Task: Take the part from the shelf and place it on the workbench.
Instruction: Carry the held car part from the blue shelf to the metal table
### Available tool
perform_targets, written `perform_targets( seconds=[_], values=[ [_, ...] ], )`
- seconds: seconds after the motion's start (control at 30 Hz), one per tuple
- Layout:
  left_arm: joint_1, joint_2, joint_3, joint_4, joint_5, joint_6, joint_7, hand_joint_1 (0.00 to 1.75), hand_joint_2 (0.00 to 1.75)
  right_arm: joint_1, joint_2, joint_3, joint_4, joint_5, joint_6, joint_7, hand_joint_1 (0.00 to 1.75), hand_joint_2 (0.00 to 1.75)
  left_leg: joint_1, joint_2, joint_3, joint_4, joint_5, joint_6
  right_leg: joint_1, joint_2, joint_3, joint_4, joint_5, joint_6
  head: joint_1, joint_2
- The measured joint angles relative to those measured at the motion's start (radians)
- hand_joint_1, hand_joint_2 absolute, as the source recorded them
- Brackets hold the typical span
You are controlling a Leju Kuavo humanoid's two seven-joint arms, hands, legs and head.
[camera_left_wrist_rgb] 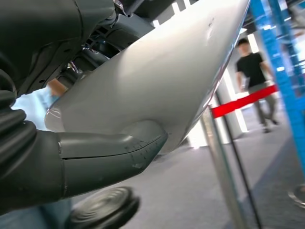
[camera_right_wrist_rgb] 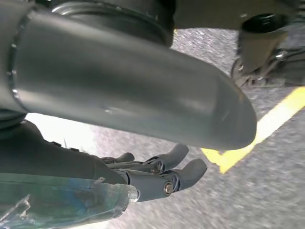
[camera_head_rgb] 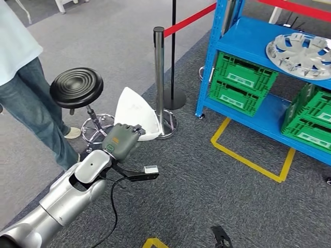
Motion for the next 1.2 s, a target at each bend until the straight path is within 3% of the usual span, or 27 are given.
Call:
perform_targets(
  seconds=[0.07, 0.1, 0.13, 0.2, 0.27, 0.33, 0.37, 0.43, 0.47, 0.53, 0.57, 0.63, 0.7, 0.77, 0.83, 0.87, 0.9, 0.93, 0.97, 1.0, 1.07, 1.13, 1.2],
  values=[
    [-0.001, 0.000, 0.000, 0.000, 0.000, 0.000, 0.000, 1.75, 1.75, -0.001, 0.000, 0.000, 0.000, 0.000, 0.000, -0.004, 0.00, 0.00, 0.004, -0.023, -0.011, 0.001, 0.005, -0.012, 0.000, 0.011, 0.018, -0.029, -0.004, -0.006, 0.000, 0.000],
    [0.000, 0.001, 0.000, 0.000, 0.000, 0.000, 0.000, 1.75, 1.75, -0.001, 0.000, 0.000, 0.000, 0.001, 0.000, -0.003, 0.00, 0.00, 0.007, -0.034, -0.015, 0.000, 0.008, -0.018, 0.001, 0.000, 0.018, -0.030, -0.003, -0.010, 0.000, 0.000],
    [0.000, 0.003, 0.001, 0.000, 0.000, -0.001, 0.000, 1.75, 1.75, -0.002, 0.000, 0.000, 0.000, 0.001, -0.001, 0.003, 0.00, 0.00, 0.007, -0.028, -0.019, 0.002, 0.006, -0.024, 0.001, -0.012, 0.020, -0.033, -0.002, -0.016, 0.000, 0.000],
    [-0.002, 0.005, 0.001, 0.000, 0.000, -0.002, 0.000, 1.75, 1.75, -0.003, 0.000, 0.000, -0.001, 0.003, -0.001, 0.016, 0.00, 0.00, 0.003, 0.022, -0.045, 0.049, -0.023, -0.036, -0.002, -0.038, 0.025, -0.041, 0.000, -0.026, -0.009, 0.000],
    [-0.005, 0.005, 0.001, 0.000, 0.000, -0.005, 0.002, 1.75, 1.75, -0.001, 0.000, 0.000, -0.002, 0.006, -0.003, 0.020, 0.00, 0.00, 0.005, 0.080, -0.108, 0.169, -0.081, -0.047, -0.001, -0.066, 0.026, -0.043, -0.002, -0.032, -0.016, 0.000],
    [-0.002, 0.005, 0.001, 0.000, 0.000, -0.008, 0.003, 1.75, 1.75, 0.000, -0.001, 0.000, -0.002, 0.010, -0.006, 0.020, 0.00, 0.00, 0.010, 0.095, -0.165, 0.272, -0.110, -0.053, -0.001, -0.097, 0.027, -0.043, -0.004, -0.033, -0.017, 0.000],
    [0.000, 0.005, 0.001, 0.000, 0.000, -0.010, 0.003, 1.75, 1.75, -0.001, -0.001, 0.000, -0.002, 0.012, -0.007, 0.020, 0.00, 0.00, 0.013, 0.098, -0.169, 0.277, -0.098, -0.054, -0.001, -0.112, 0.028, -0.043, -0.006, -0.033, -0.017, 0.000],
    [0.000, 0.006, 0.001, 0.000, 0.000, -0.011, 0.003, 1.75, 1.75, -0.002, -0.001, 0.000, -0.002, 0.014, -0.008, 0.020, 0.00, 0.00, 0.014, 0.116, -0.119, 0.178, -0.033, -0.053, -0.001, -0.138, 0.033, -0.043, -0.010, -0.029, -0.017, 0.000],
    [-0.002, 0.006, 0.001, 0.000, 0.000, -0.011, 0.004, 1.75, 1.75, -0.003, -0.001, 0.000, -0.002, 0.015, -0.009, 0.020, 0.00, 0.00, 0.010, 0.142, -0.081, 0.107, -0.005, -0.052, 0.002, -0.150, 0.036, -0.042, -0.013, -0.025, -0.017, 0.000],
    [-0.006, 0.004, 0.001, 0.000, 0.000, -0.011, 0.004, 1.75, 1.75, -0.003, -0.001, 0.000, -0.002, 0.016, -0.010, 0.020, 0.00, 0.00, 0.003, 0.177, -0.034, 0.016, 0.018, -0.041, 0.009, -0.172, 0.042, -0.040, -0.021, -0.015, -0.016, 0.000],
    [-0.006, 0.004, 0.001, 0.000, 0.000, -0.011, 0.004, 1.75, 1.75, -0.003, -0.001, 0.000, -0.002, 0.016, -0.010, 0.020, 0.00, 0.00, 0.000, 0.179, -0.029, 0.002, 0.017, -0.034, 0.012, -0.184, 0.045, -0.041, -0.023, -0.011, -0.014, 0.000],
    [-0.004, 0.005, 0.001, 0.000, 0.000, -0.011, 0.004, 1.75, 1.75, -0.004, 0.000, 0.000, -0.003, 0.017, -0.010, 0.020, 0.00, 0.00, 0.000, 0.151, -0.031, -0.002, 0.018, -0.019, 0.010, -0.198, 0.050, -0.043, -0.029, -0.001, -0.012, 0.000],
    [-0.005, 0.006, 0.002, 0.000, 0.000, -0.011, 0.005, 1.75, 1.75, -0.005, 0.000, 0.000, -0.003, 0.017, -0.010, 0.020, 0.00, 0.00, 0.004, 0.125, -0.029, -0.006, 0.022, -0.006, 0.005, -0.154, 0.034, -0.002, -0.058, 0.007, -0.008, 0.000],
    [-0.006, 0.003, 0.001, 0.000, 0.000, -0.012, 0.005, 1.75, 1.75, -0.003, 0.000, 0.000, -0.003, 0.019, -0.011, 0.019, 0.00, 0.00, 0.007, 0.099, -0.029, -0.006, 0.023, 0.003, 0.004, -0.090, -0.026, 0.121, -0.116, 0.010, -0.002, 0.000],
    [-0.004, 0.001, 0.000, 0.000, 0.000, -0.015, 0.006, 1.75, 1.75, -0.001, 0.000, 0.000, -0.003, 0.022, -0.012, 0.019, 0.00, 0.00, 0.006, 0.070, -0.029, -0.006, 0.023, 0.006, 0.005, -0.072, -0.092, 0.238, -0.150, 0.009, -0.001, 0.000],
    [-0.003, 0.001, 0.000, 0.000, 0.000, -0.017, 0.006, 1.75, 1.75, -0.001, 0.000, 0.000, -0.003, 0.022, -0.013, 0.019, 0.00, 0.00, 0.005, 0.055, -0.028, -0.005, 0.023, 0.006, 0.005, -0.070, -0.103, 0.247, -0.139, 0.008, -0.001, 0.000],
    [-0.002, 0.001, 0.000, 0.001, 0.000, -0.018, 0.006, 1.75, 1.75, -0.001, 0.000, 0.000, -0.003, 0.023, -0.014, 0.020, 0.00, 0.00, 0.005, 0.039, -0.028, -0.004, 0.023, 0.006, 0.005, -0.067, -0.096, 0.217, -0.111, 0.007, -0.001, 0.000],
    [-0.002, 0.001, 0.000, 0.001, 0.000, -0.018, 0.006, 1.75, 1.75, -0.001, 0.000, 0.000, -0.003, 0.024, -0.015, 0.020, 0.00, 0.00, 0.006, 0.024, -0.028, -0.003, 0.022, 0.004, 0.003, -0.056, -0.071, 0.153, -0.070, 0.005, -0.001, 0.000],
    [-0.002, 0.001, 0.000, 0.001, 0.000, -0.018, 0.006, 1.75, 1.75, -0.002, 0.000, 0.000, -0.003, 0.026, -0.017, 0.020, 0.00, 0.00, 0.006, 0.010, -0.028, -0.001, 0.022, 0.002, 0.000, -0.031, -0.040, 0.083, -0.037, 0.005, -0.001, 0.000],
    [-0.003, 0.001, 0.000, 0.001, 0.000, -0.019, 0.007, 1.75, 1.75, -0.002, 0.000, 0.000, -0.003, 0.028, -0.019, 0.019, 0.00, 0.00, 0.006, -0.003, -0.031, 0.003, 0.022, -0.002, -0.005, -0.006, -0.012, 0.023, -0.016, 0.005, -0.001, 0.000],
    [-0.005, 0.001, 0.000, 0.001, 0.000, -0.020, 0.007, 1.75, 1.75, -0.003, 0.000, 0.000, -0.003, 0.033, -0.020, 0.015, 0.00, 0.00, 0.009, -0.025, -0.040, 0.007, 0.026, -0.013, -0.009, 0.023, 0.013, -0.025, -0.010, 0.004, -0.002, 0.000],
    [-0.004, 0.005, 0.001, 0.001, 0.000, -0.021, 0.008, 1.75, 1.75, -0.004, 0.000, 0.000, -0.004, 0.037, -0.019, 0.015, 0.00, 0.00, 0.013, -0.039, -0.047, 0.005, 0.030, -0.025, -0.006, 0.003, 0.017, -0.029, -0.007, -0.004, -0.002, 0.000],
    [-0.003, 0.010, 0.002, 0.001, 0.000, -0.021, 0.008, 1.75, 1.75, -0.005, 0.002, 0.000, -0.004, 0.039, -0.018, 0.021, 0.00, 0.00, 0.011, 0.005, -0.062, 0.034, 0.010, -0.034, -0.006, -0.022, 0.021, -0.034, -0.004, -0.017, -0.008, 0.000]
  ],
)
